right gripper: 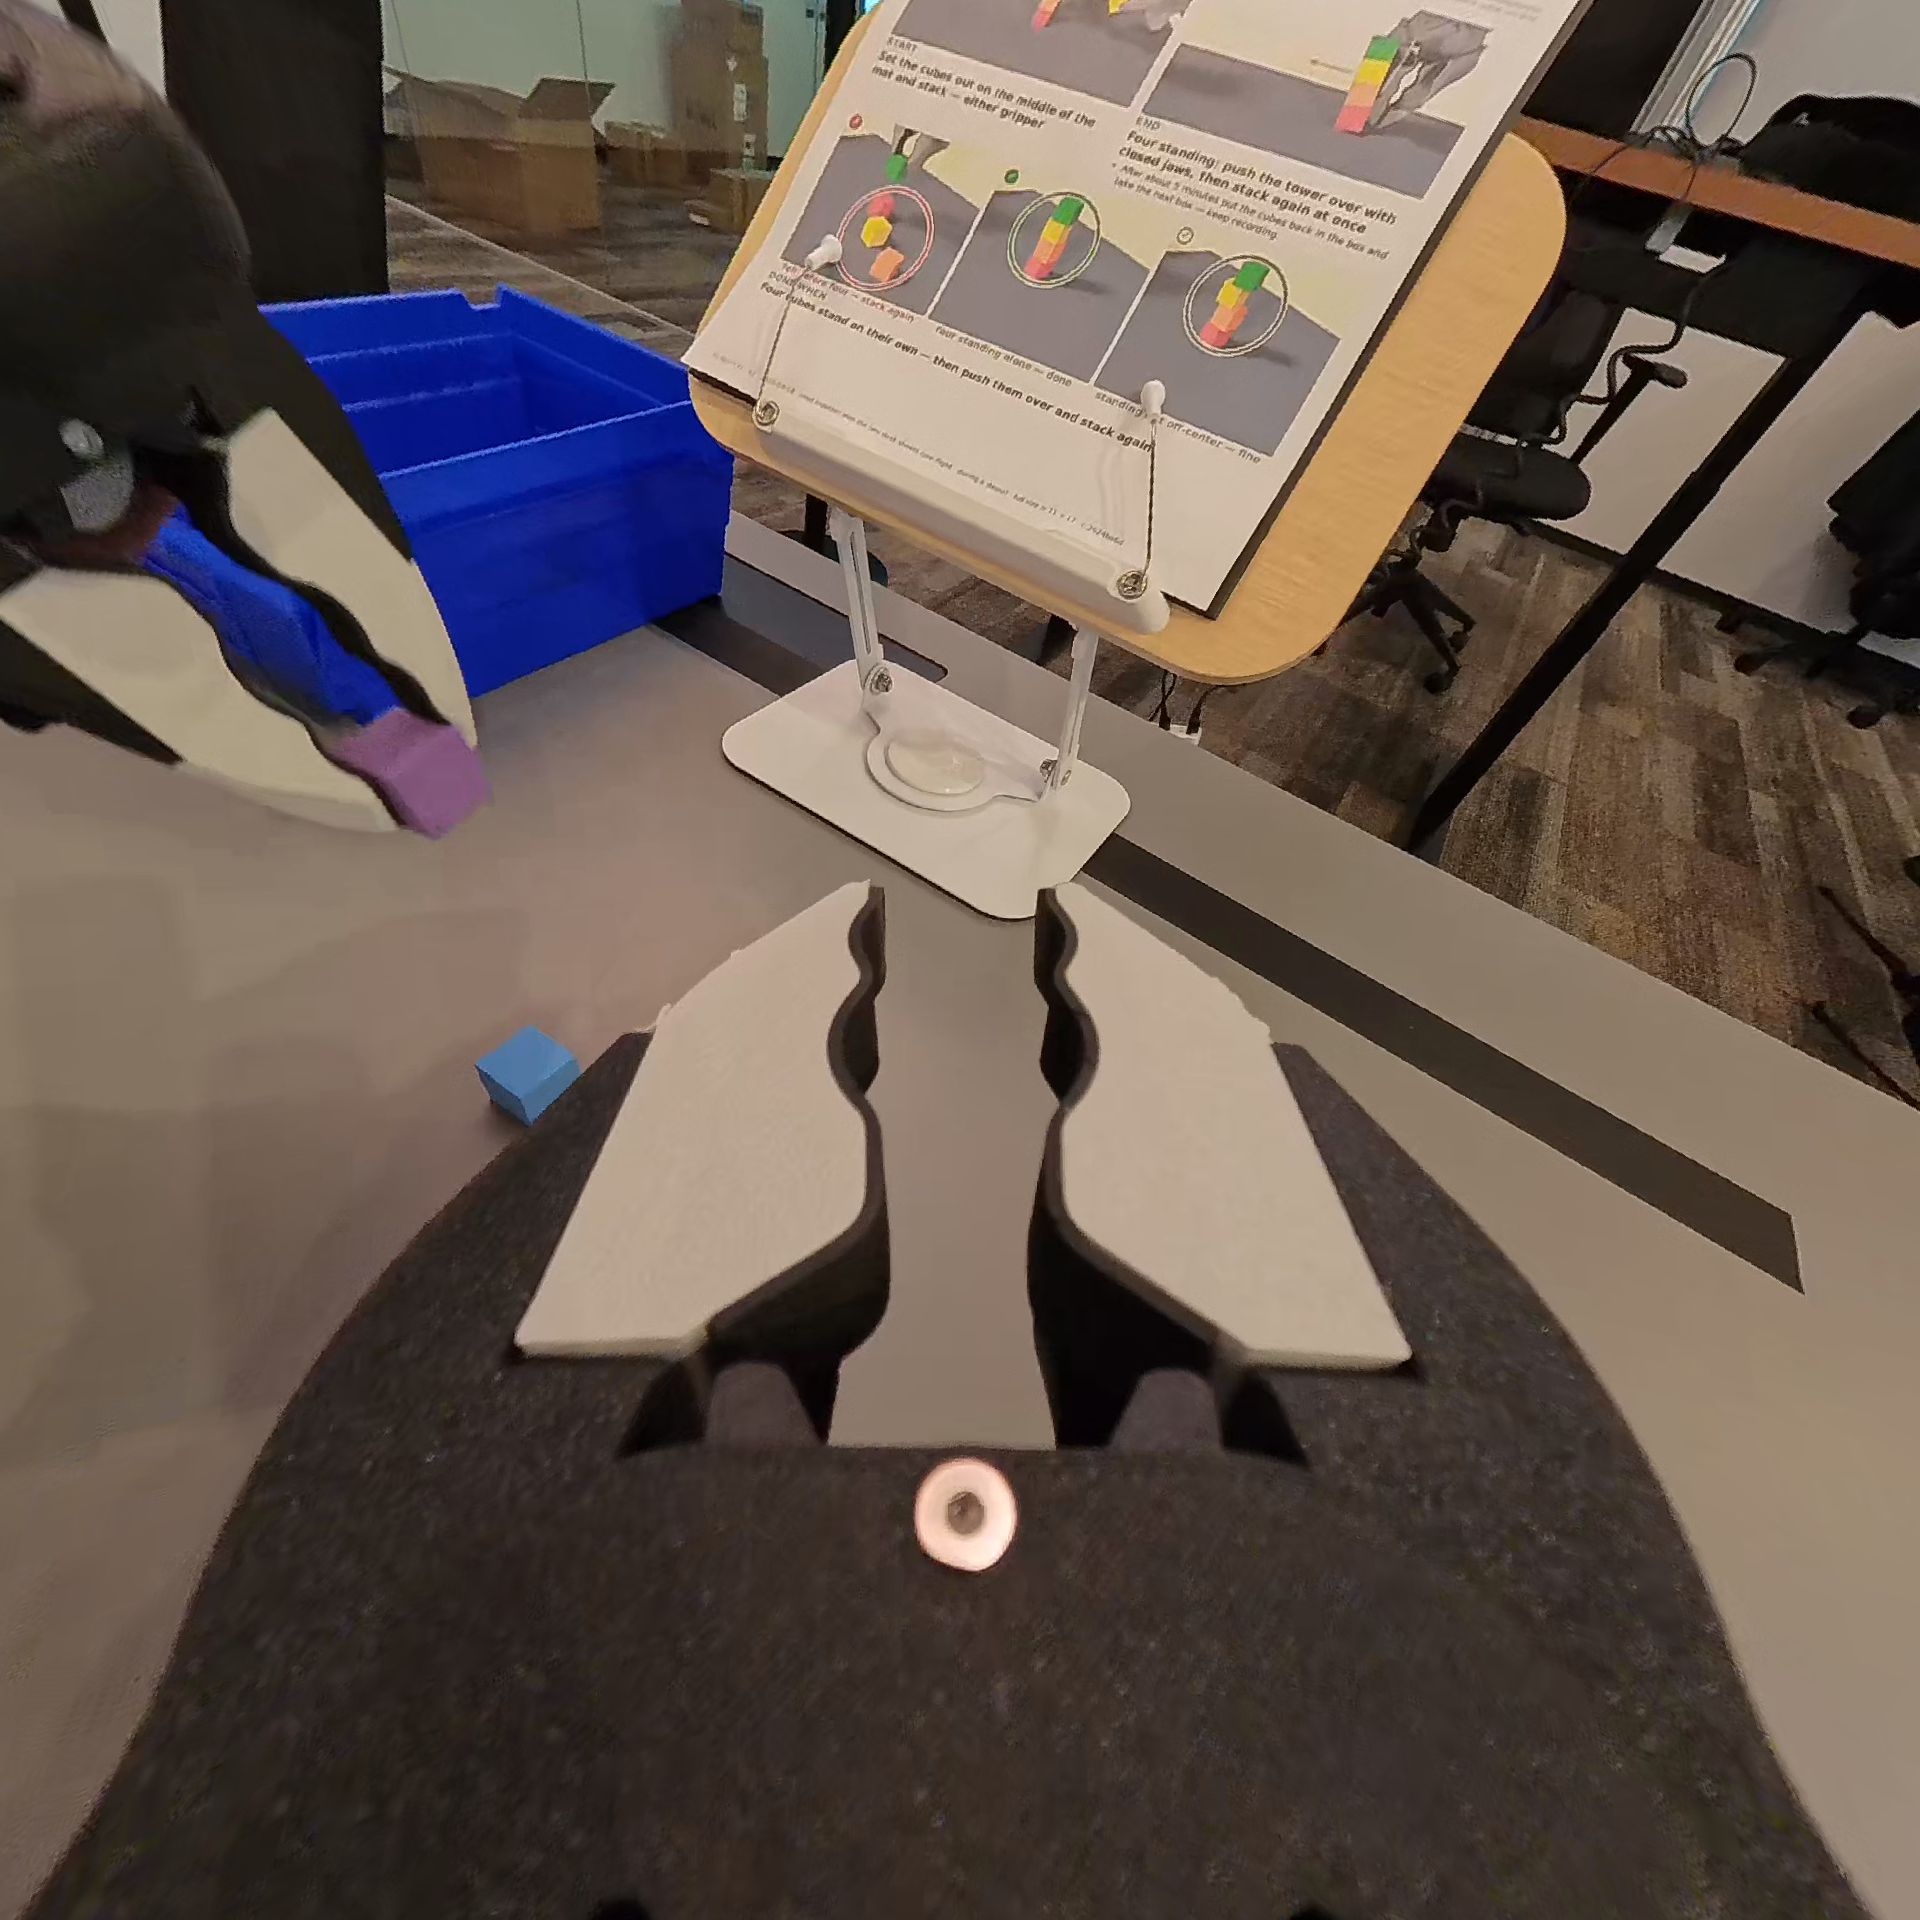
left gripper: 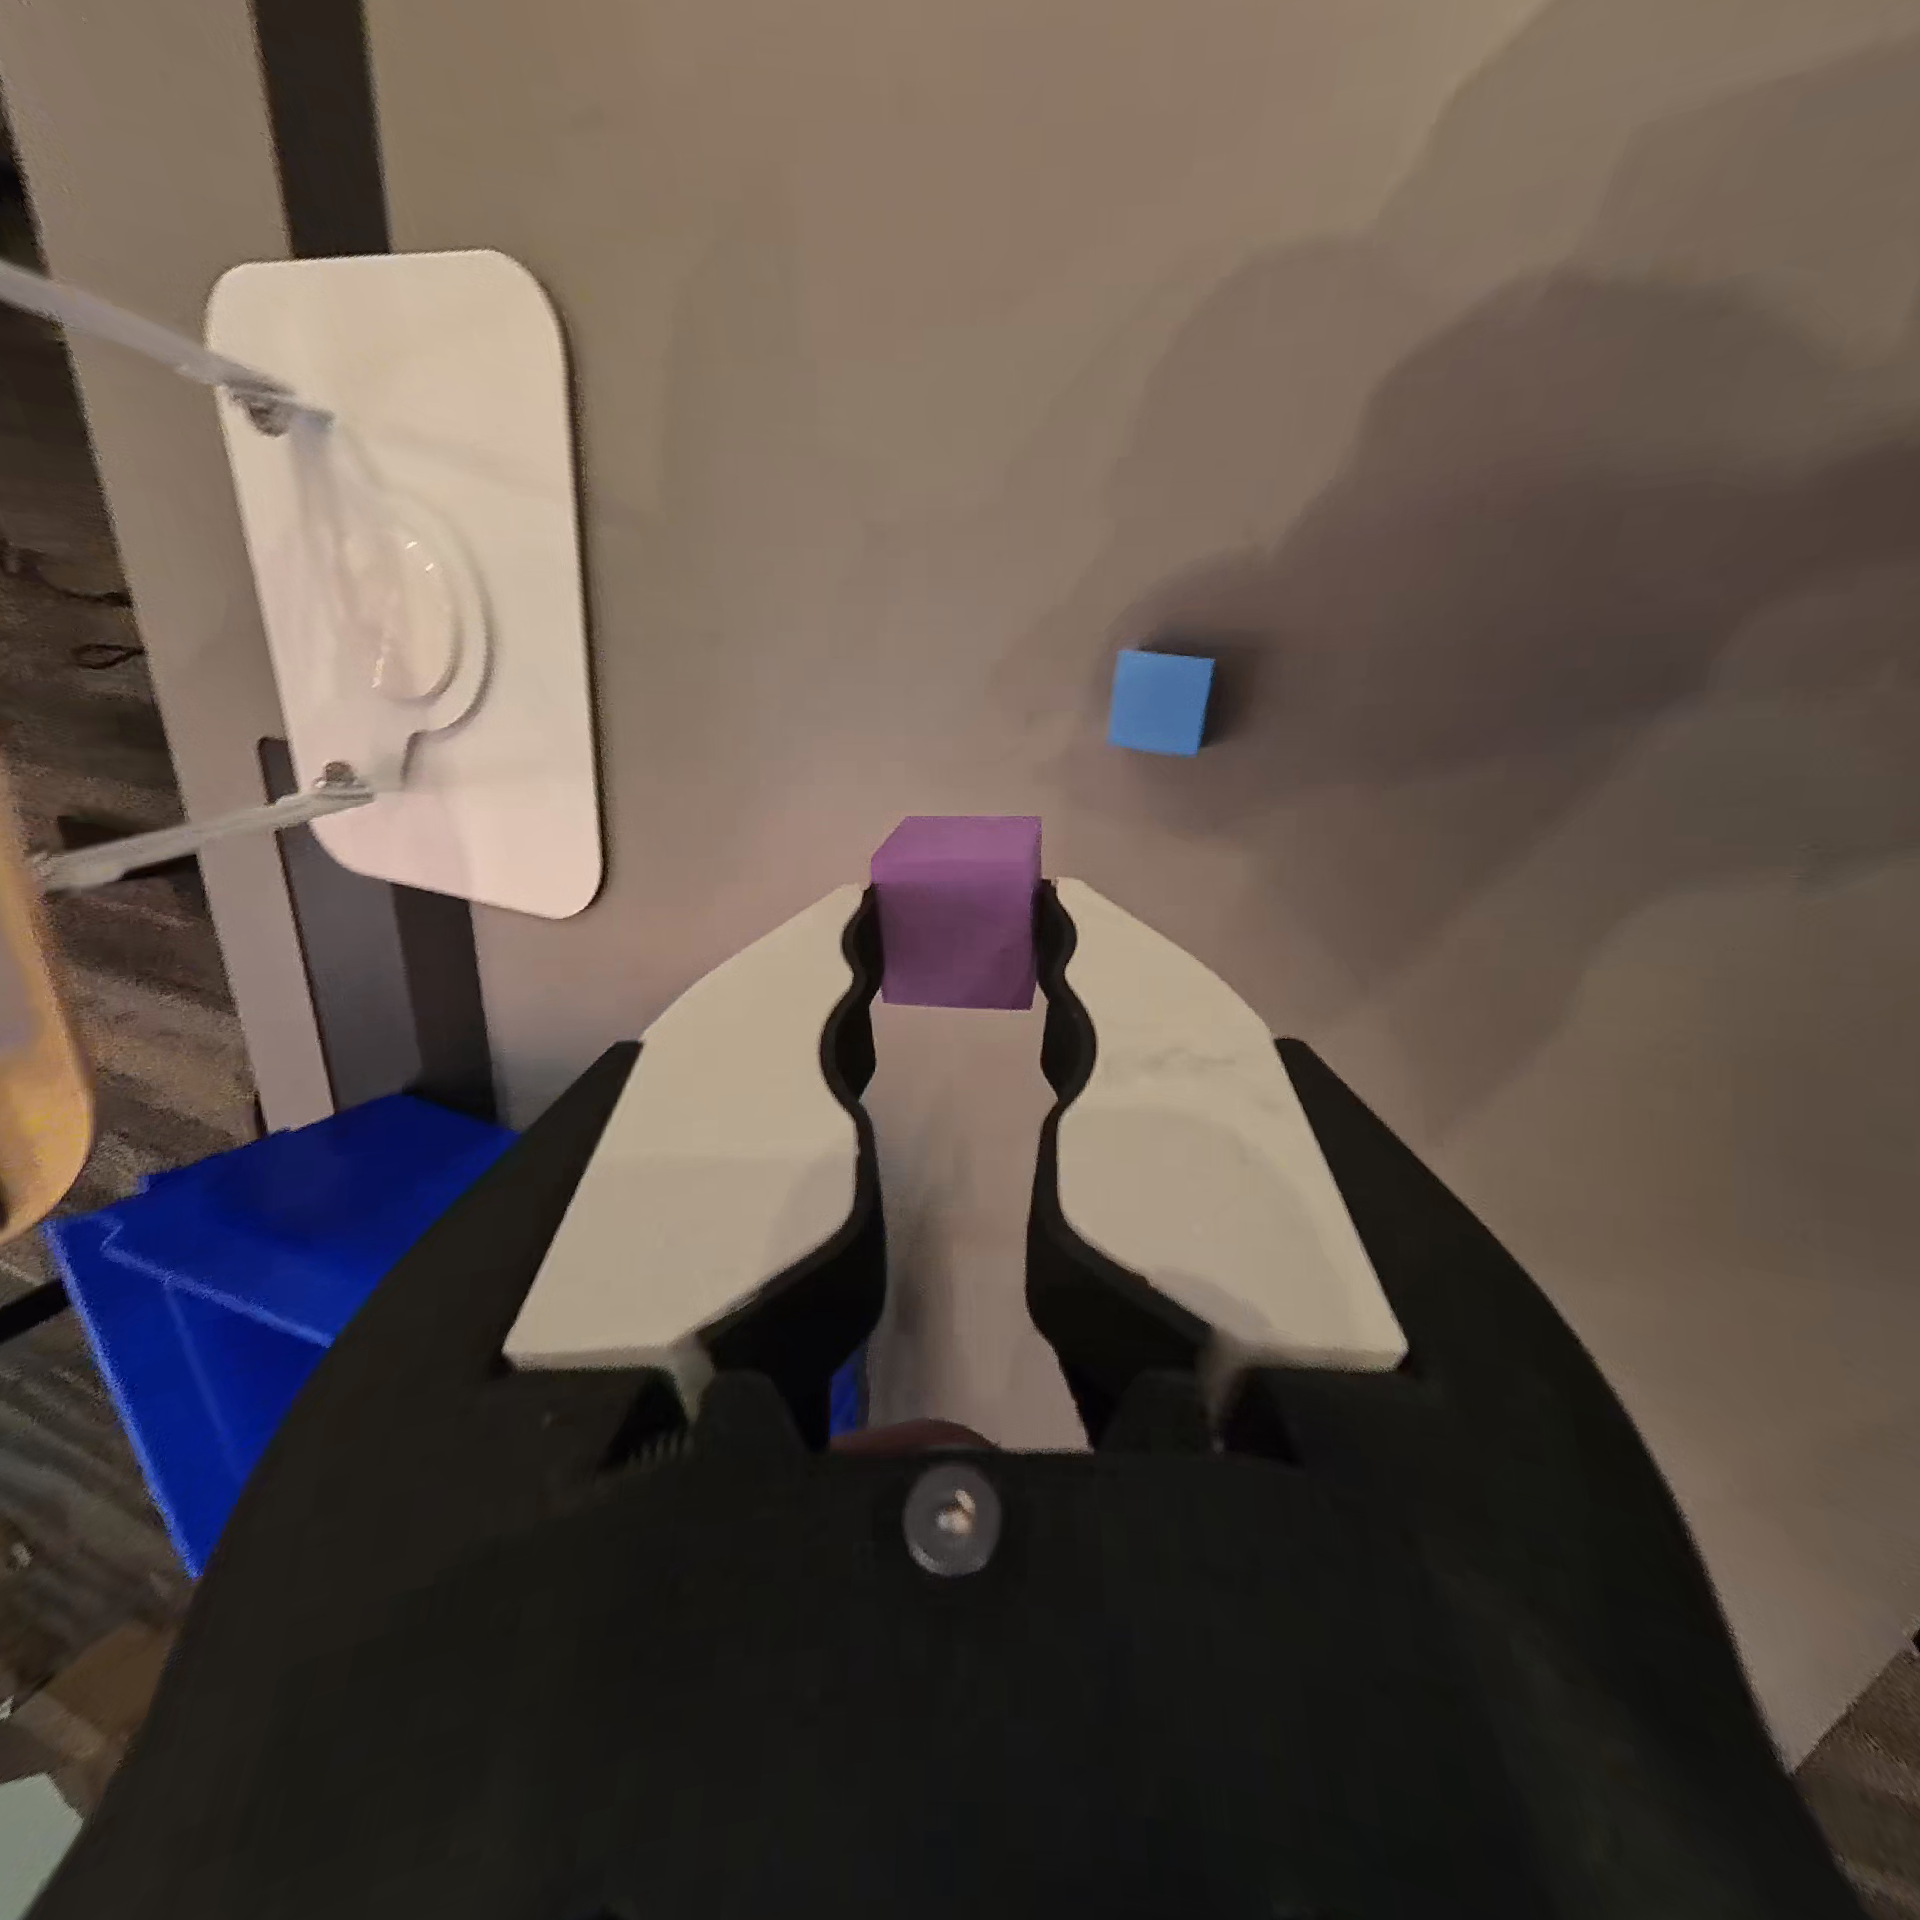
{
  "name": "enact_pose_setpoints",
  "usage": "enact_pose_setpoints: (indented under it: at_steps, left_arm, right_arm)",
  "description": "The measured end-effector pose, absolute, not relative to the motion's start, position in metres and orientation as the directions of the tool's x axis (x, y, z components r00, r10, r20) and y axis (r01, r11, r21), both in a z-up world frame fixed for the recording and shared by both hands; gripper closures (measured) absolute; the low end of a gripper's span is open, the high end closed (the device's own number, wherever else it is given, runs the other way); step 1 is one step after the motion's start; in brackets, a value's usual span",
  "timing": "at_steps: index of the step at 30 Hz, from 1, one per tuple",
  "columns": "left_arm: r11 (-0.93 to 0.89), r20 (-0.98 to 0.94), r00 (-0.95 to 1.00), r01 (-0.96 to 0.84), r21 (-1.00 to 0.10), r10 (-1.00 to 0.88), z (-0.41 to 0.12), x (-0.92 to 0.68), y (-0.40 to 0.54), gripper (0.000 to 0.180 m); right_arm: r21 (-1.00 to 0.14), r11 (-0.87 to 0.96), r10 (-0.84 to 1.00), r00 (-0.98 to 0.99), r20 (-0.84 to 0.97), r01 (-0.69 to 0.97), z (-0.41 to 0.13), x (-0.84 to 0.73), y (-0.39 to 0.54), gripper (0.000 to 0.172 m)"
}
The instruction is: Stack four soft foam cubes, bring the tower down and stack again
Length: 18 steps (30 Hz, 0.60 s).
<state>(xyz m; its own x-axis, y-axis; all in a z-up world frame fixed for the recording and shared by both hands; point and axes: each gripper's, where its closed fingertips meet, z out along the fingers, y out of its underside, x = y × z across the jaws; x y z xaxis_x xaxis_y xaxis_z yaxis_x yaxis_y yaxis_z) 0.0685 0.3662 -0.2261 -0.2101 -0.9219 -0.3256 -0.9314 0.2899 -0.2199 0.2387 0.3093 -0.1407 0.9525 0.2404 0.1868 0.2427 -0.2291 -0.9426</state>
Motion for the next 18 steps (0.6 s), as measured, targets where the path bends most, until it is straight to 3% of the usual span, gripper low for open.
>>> enact_pose_setpoints:
  at_steps: [18]
  left_arm:
    - [0.334,-0.192,-0.310,-0.936,-0.113,-0.931,-0.295,0.097,0.342,0.152]
  right_arm:
    - [-0.947,-0.220,0.247,0.952,0.178,0.235,-0.138,0.239,0.308,0.145]
